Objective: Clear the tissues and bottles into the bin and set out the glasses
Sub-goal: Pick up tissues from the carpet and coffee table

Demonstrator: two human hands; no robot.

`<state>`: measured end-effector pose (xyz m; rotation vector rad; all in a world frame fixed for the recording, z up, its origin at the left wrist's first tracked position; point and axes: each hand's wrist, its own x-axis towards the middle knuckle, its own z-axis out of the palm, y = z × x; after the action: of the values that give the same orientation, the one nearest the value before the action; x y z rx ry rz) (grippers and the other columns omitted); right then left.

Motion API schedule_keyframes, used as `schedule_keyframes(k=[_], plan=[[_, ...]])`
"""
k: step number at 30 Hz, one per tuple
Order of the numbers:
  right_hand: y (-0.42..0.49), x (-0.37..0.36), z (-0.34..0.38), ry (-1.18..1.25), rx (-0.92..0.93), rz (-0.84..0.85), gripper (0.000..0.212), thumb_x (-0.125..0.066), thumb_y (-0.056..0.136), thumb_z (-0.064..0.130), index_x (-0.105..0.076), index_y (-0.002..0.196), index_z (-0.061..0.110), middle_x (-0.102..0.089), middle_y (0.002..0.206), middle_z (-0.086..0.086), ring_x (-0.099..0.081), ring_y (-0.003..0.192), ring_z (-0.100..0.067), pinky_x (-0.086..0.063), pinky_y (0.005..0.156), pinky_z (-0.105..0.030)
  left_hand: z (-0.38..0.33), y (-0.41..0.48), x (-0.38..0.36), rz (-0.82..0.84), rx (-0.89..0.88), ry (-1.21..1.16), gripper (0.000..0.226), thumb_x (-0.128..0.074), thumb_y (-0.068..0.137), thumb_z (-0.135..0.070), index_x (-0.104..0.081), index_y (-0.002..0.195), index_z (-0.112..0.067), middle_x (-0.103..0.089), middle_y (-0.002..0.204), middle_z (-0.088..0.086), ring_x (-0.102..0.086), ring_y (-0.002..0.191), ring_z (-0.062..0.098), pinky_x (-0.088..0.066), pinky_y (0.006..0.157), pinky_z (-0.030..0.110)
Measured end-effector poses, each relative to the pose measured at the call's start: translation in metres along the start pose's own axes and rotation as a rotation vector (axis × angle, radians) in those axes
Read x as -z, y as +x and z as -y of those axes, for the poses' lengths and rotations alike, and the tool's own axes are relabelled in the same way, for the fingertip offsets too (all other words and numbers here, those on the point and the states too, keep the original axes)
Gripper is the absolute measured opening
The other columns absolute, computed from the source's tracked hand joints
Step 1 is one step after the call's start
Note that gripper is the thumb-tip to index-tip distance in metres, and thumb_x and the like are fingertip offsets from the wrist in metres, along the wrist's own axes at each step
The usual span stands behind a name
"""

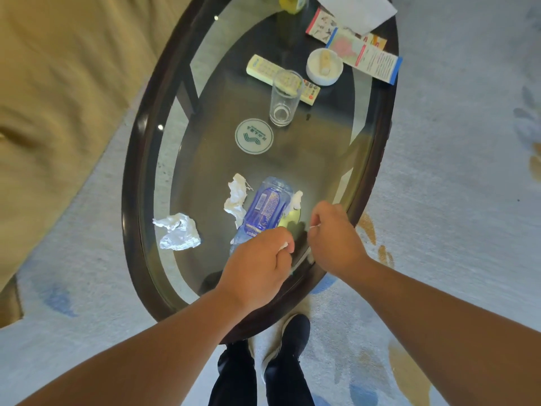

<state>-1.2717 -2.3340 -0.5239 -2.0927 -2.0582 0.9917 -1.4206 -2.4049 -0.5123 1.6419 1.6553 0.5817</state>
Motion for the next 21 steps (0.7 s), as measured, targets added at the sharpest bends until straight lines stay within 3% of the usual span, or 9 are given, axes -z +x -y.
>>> schedule_keyframes(k=[4, 9, 12, 15, 18, 21], plan=[[-0.014, 0.017, 0.024, -0.005, 0.098, 0.022, 0.033, -0.042, 0.095, 0.011, -0.038, 0.067, 0.026, -0.046, 0.078, 0.002, -0.046, 0.064, -0.009, -0.033, 0.054, -0.018, 0.001, -0.006, 0.027, -0.01, 0.051, 0.006, 0.012, -0.047, 0.098, -0.018, -0.059, 0.096, -0.015, -0.063, 0.099, 0.004, -0.058, 0.092, 0.023, -0.056, 0.07, 0.039], [-0.026, 0.026, 0.049, 0.035, 0.12, 0.07, 0.026, -0.043, 0.092, 0.018, -0.042, 0.066, 0.017, -0.047, 0.067, -0.001, -0.042, 0.059, -0.01, -0.038, 0.053, -0.025, 0.022, -0.015, 0.061, -0.079, 0.134, 0.067, 0.017, -0.043, 0.097, -0.015, -0.058, 0.09, -0.013, -0.059, 0.089, 0.003, -0.056, 0.076, 0.019, -0.05, 0.069, 0.032], [-0.026, 0.023, 0.062, 0.074, 0.099, 0.073, 0.027, -0.048, 0.086, 0.025, -0.039, 0.062, 0.018, -0.038, 0.057, 0.004, -0.037, 0.054, -0.012, -0.036, 0.053, -0.032, 0.037, -0.022, 0.079, -0.142, 0.179, 0.107, 0.017, -0.045, 0.096, -0.016, -0.061, 0.092, -0.017, -0.061, 0.089, 0.0, -0.057, 0.077, 0.016, -0.05, 0.071, 0.033], [-0.021, 0.014, 0.072, 0.076, 0.139, 0.068, 0.031, -0.05, 0.085, 0.026, -0.036, 0.059, 0.018, -0.034, 0.052, 0.003, -0.034, 0.051, -0.014, -0.027, 0.05, -0.029, 0.053, -0.026, 0.089, -0.167, 0.246, 0.127, 0.023, -0.046, 0.096, -0.032, -0.061, 0.086, -0.019, -0.06, 0.085, -0.002, -0.058, 0.079, 0.018, -0.048, 0.072, 0.033], [-0.016, 0.002, 0.077, 0.088, 0.161, 0.078, 0.033, -0.05, 0.086, 0.025, -0.033, 0.058, 0.018, -0.033, 0.051, 0.001, -0.033, 0.05, -0.014, -0.023, 0.049, -0.029, 0.065, -0.028, 0.092, -0.163, 0.327, 0.148, 0.043, -0.039, 0.093, -0.051, -0.061, 0.081, -0.016, -0.06, 0.081, -0.002, -0.058, 0.077, 0.018, -0.047, 0.071, 0.033], [-0.011, -0.004, 0.08, 0.096, 0.197, 0.123, 0.034, -0.048, 0.086, 0.025, -0.03, 0.058, 0.018, -0.031, 0.051, 0.001, -0.031, 0.05, -0.014, -0.022, 0.049, -0.028, 0.072, -0.027, 0.09, -0.233, 0.332, 0.15, 0.042, -0.036, 0.098, -0.04, -0.061, 0.08, -0.012, -0.059, 0.075, -0.001, -0.057, 0.071, 0.018, -0.043, 0.065, 0.031]])
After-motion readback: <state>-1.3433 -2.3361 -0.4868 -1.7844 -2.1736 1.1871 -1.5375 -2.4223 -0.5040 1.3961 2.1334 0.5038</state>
